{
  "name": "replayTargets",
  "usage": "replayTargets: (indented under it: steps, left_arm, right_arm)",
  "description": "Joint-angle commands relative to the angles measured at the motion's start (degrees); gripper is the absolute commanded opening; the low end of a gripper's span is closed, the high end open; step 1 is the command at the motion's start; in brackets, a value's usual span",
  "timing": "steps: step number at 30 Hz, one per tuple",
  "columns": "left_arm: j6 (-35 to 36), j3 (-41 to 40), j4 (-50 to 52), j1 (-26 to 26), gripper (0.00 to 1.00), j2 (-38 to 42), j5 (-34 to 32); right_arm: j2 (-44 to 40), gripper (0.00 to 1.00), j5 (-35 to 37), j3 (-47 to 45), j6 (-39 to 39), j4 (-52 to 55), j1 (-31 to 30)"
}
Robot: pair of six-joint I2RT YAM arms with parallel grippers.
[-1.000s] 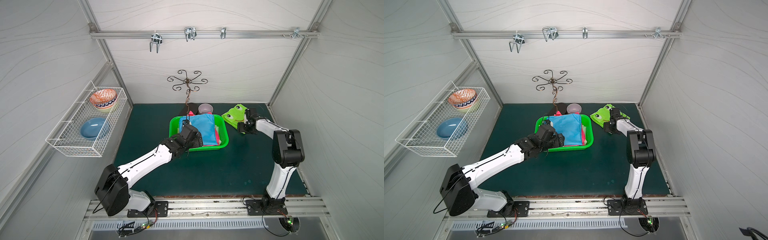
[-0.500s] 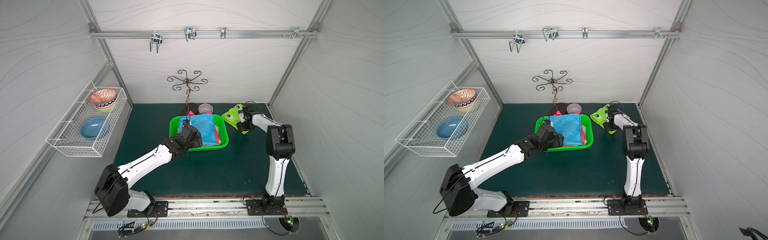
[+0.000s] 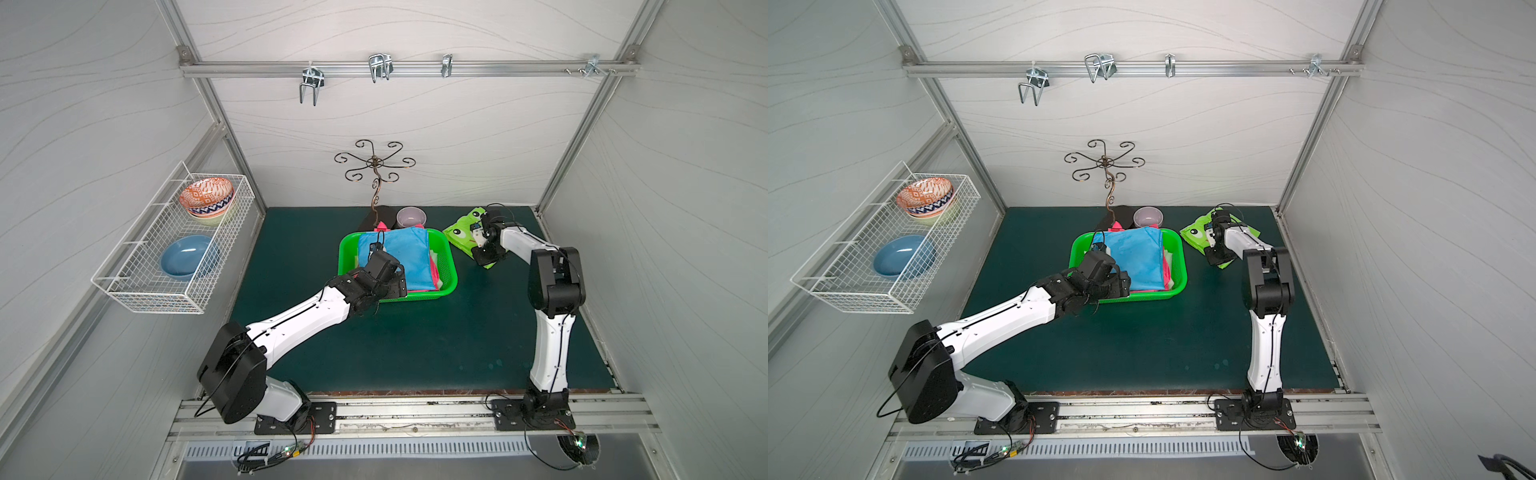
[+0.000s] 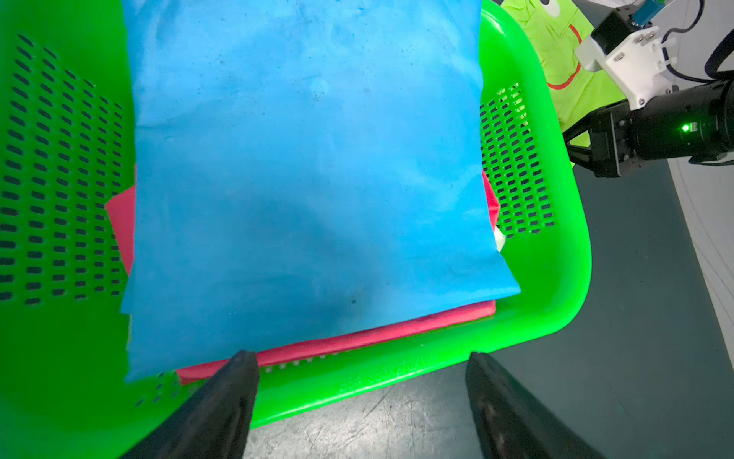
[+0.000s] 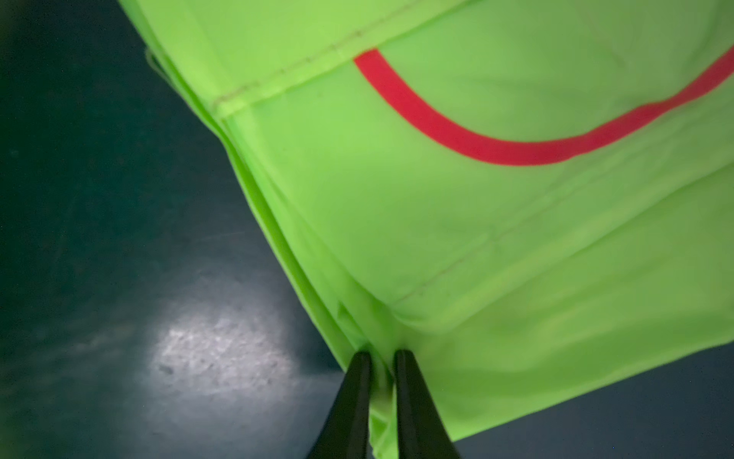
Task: Put the folded raincoat in the basket
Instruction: Move the raincoat to the center of the board.
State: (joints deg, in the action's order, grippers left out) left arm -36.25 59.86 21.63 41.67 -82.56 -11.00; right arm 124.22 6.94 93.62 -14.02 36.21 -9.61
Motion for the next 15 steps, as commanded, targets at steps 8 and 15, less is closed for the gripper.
replayTargets:
  steps: [8,15]
  left_arm:
    - [-2.13,1.81,0.73,1.68,0.87,-4.01,4.38]
    - [-1.55,2.73,1.49,2.09,0.87,-4.59,6.68]
  right_arm:
    - [-8.63,0.04,-13.97,-10.35,13.49,11.42,-1.82]
    - [-26.63,0.06,-18.77,-31.28,28.36,3.71,-5.57]
